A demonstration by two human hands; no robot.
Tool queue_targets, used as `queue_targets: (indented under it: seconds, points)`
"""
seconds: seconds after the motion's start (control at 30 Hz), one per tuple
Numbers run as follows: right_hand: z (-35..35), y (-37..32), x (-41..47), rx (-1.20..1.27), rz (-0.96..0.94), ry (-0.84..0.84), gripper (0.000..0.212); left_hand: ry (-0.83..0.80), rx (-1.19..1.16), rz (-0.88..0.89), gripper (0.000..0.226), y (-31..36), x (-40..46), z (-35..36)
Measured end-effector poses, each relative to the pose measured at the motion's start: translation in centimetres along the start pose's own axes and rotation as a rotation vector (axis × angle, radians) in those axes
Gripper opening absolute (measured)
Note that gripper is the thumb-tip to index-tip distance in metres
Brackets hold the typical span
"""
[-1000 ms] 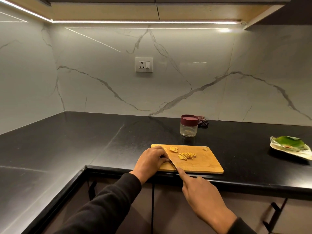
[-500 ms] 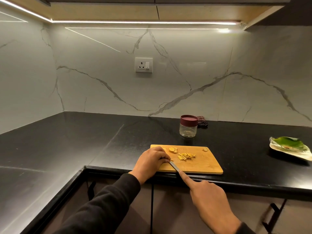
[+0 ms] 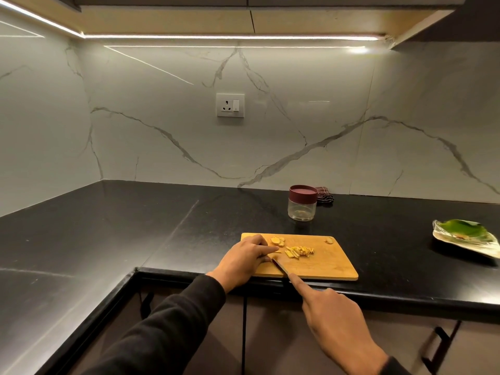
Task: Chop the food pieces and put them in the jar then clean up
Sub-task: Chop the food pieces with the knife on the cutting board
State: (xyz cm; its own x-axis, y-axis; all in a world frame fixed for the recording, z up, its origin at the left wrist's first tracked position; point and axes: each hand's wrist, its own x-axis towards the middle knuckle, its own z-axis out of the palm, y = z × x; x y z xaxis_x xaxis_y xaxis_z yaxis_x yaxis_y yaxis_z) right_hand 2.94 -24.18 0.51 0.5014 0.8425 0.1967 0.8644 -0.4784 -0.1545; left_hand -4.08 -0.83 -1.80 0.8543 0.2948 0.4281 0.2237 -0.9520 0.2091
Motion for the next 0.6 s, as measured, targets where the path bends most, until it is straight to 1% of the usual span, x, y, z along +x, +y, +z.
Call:
queue_targets:
  seconds: [0.1, 0.3, 0.47, 0.6]
  points:
    - [-0.2, 0.0, 0.3, 0.018, 0.002, 0.021, 0.059, 0.011, -0.024, -0.001, 0.04, 0.1, 0.0, 0.0]
    - [0.0, 0.3, 1.7, 0.108, -0.008, 0.043, 0.058, 0.078, -0.149, -0.112, 0.031, 0.8, -0.1, -0.4]
    - [-0.1, 0.5, 2.6, 0.175, -0.038, -0.003, 0.054, 0.129, -0.184, -0.112, 0.023, 0.7, -0.5, -0.1]
    - [-0.2, 0.9, 2.7, 0.182, 0.015, 0.016, 0.053, 0.128, -0.2, -0.106, 0.021, 0.6, -0.6, -0.1]
